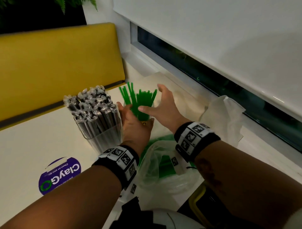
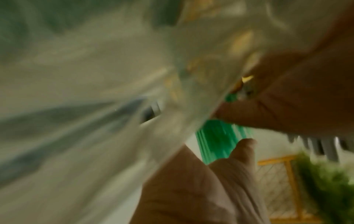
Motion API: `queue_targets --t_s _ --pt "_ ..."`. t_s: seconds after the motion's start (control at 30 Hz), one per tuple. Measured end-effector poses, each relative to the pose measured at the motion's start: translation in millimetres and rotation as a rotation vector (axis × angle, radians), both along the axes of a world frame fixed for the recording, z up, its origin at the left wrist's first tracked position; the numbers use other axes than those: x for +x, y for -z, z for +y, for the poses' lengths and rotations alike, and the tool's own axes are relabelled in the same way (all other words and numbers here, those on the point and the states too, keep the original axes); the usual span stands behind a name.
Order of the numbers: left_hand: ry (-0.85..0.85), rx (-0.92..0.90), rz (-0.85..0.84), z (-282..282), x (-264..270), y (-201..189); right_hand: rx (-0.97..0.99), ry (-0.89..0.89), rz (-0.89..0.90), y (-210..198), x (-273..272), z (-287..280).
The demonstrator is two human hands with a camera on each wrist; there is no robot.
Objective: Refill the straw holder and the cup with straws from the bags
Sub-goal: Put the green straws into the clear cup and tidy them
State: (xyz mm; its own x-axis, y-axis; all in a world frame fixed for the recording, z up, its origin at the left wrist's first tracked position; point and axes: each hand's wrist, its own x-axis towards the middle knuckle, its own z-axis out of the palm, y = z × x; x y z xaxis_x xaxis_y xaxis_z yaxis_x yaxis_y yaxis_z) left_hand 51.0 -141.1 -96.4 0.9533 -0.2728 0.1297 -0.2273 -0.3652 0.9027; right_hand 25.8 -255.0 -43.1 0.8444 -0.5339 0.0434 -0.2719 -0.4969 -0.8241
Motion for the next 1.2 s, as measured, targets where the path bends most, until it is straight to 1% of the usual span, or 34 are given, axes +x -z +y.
queue_targets --t_s 0.07,0.1,0.17,0.2,0.23,0.27,0.3,0.33,0.37,0.4,0.43,0.47,0.5,0.57,0.63,0.7,0.77,0.87,1.0,1.1,1.2 --pt "0.015 -0.028 -0.055 1.9 -5.8 -3.0 0.065 0.009 -0.043 -8.6 -16.9 -5.7" --pt "0.025 -0.05 -0.093 2.7 -9.8 -5.6 0.052 0.039 -0.065 -15.7 -28.3 -5.3" --pt "0.05 -0.085 -0.167 7.2 -21.2 -13.9 -0.049 0.09 -0.132 -32.3 -54.5 0.2" --pt "0.071 -0.101 -0.199 9.8 -29.1 -17.7 -0.126 0.077 -0.145 -39.2 -69.3 1.3" --pt "0.092 -0.116 -0.237 13.4 -36.7 -20.1 -0.224 -0.007 -0.082 -44.5 -83.4 2.7" --pt "0.114 -0.13 -0.285 17.6 -45.2 -21.5 -0.327 -0.152 0.061 -46.6 -97.3 4.7" --pt "0.132 -0.139 -0.356 21.9 -52.8 -22.4 -0.407 -0.325 0.254 -43.6 -109.4 7.4" --pt "0.166 -0.142 -0.44 26.4 -58.0 -22.0 -0.463 -0.478 0.427 -31.5 -119.2 10.1" --pt "0.243 -0.132 -0.532 29.7 -61.4 -19.4 -0.491 -0.573 0.528 -13.6 -126.0 14.0" --pt "0.366 -0.108 -0.593 32.3 -62.4 -13.1 -0.509 -0.608 0.551 6.9 -130.6 17.8" --pt "0.498 -0.069 -0.602 33.5 -62.2 -4.5 -0.544 -0.596 0.538 29.9 -132.4 21.0" --pt "0.613 -0.004 -0.573 34.2 -61.3 4.0 -0.597 -0.578 0.538 50.3 -131.9 24.0" --pt "0.684 0.091 -0.532 34.2 -59.4 13.5 -0.646 -0.569 0.547 68.9 -130.8 26.1" --pt "0.71 0.32 -0.41 33.1 -56.1 30.2 -0.681 -0.55 0.541 93.3 -130.7 26.6" --pt "0.705 0.536 -0.278 34.0 -50.6 40.9 -0.673 -0.56 0.528 97.9 -133.8 28.5" --pt "0.74 0.654 -0.177 35.5 -46.5 43.7 -0.683 -0.576 0.5 97.0 -134.9 32.6" --pt "0.766 0.684 -0.127 33.0 -44.6 37.2 -0.696 -0.589 0.49 94.8 -130.1 33.9" --pt "0.804 0.653 -0.071 30.1 -36.4 24.5 -0.693 -0.6 0.48 94.6 -121.3 30.0" --pt "0.903 0.758 -0.114 34.8 -12.4 33.9 -0.665 -0.613 0.434 92.1 -120.0 21.0" --pt "1.021 0.692 -0.075 37.2 -1.8 36.8 -0.631 -0.642 0.416 91.2 -119.5 12.2" --pt "1.07 0.67 -0.027 40.0 4.4 35.2 -0.56 -0.638 0.436 87.9 -119.1 7.4"
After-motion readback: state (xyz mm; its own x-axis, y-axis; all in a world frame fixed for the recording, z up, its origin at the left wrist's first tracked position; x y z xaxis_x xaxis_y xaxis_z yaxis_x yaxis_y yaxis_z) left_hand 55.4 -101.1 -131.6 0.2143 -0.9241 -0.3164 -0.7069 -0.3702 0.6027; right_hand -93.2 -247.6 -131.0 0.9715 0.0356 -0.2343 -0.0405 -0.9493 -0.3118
